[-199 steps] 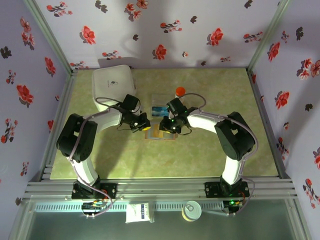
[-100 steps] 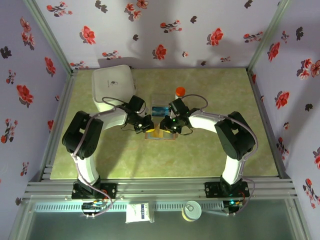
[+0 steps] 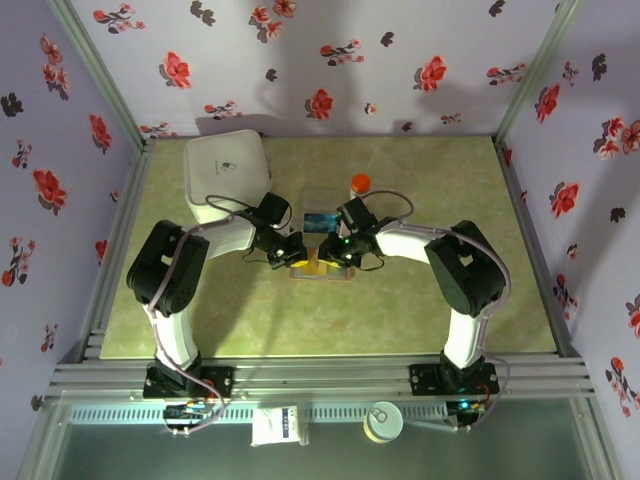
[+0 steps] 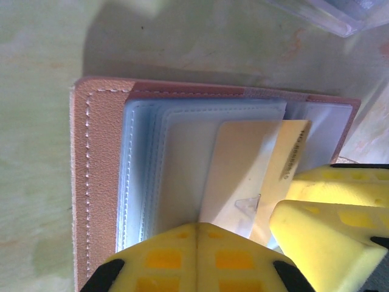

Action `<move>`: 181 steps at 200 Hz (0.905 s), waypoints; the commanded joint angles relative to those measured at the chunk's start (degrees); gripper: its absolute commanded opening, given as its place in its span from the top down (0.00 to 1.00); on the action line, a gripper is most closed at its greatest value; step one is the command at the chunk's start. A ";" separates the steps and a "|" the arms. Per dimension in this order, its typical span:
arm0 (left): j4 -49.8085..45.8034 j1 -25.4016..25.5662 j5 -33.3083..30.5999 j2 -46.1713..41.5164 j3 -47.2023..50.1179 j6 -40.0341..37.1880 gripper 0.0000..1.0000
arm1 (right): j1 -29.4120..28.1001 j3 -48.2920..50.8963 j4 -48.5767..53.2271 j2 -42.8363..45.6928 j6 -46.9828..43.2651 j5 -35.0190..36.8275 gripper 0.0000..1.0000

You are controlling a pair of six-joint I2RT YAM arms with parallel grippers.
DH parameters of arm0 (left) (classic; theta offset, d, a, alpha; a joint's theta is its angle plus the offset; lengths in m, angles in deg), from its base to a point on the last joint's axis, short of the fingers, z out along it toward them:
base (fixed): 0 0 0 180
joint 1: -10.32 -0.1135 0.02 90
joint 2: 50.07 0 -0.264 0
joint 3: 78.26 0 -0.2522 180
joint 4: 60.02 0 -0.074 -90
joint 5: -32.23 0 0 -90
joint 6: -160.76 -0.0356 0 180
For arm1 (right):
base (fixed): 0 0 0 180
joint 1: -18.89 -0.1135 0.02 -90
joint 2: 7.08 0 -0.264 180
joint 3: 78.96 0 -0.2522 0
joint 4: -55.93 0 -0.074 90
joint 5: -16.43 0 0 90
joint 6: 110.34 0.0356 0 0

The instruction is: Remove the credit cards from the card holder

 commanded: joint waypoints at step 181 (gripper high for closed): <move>-3.38 -0.08 -1.27 0.66 -1.82 -1.73 1.00 | 2.94 4.25 2.20 4.71 -1.30 1.17 0.87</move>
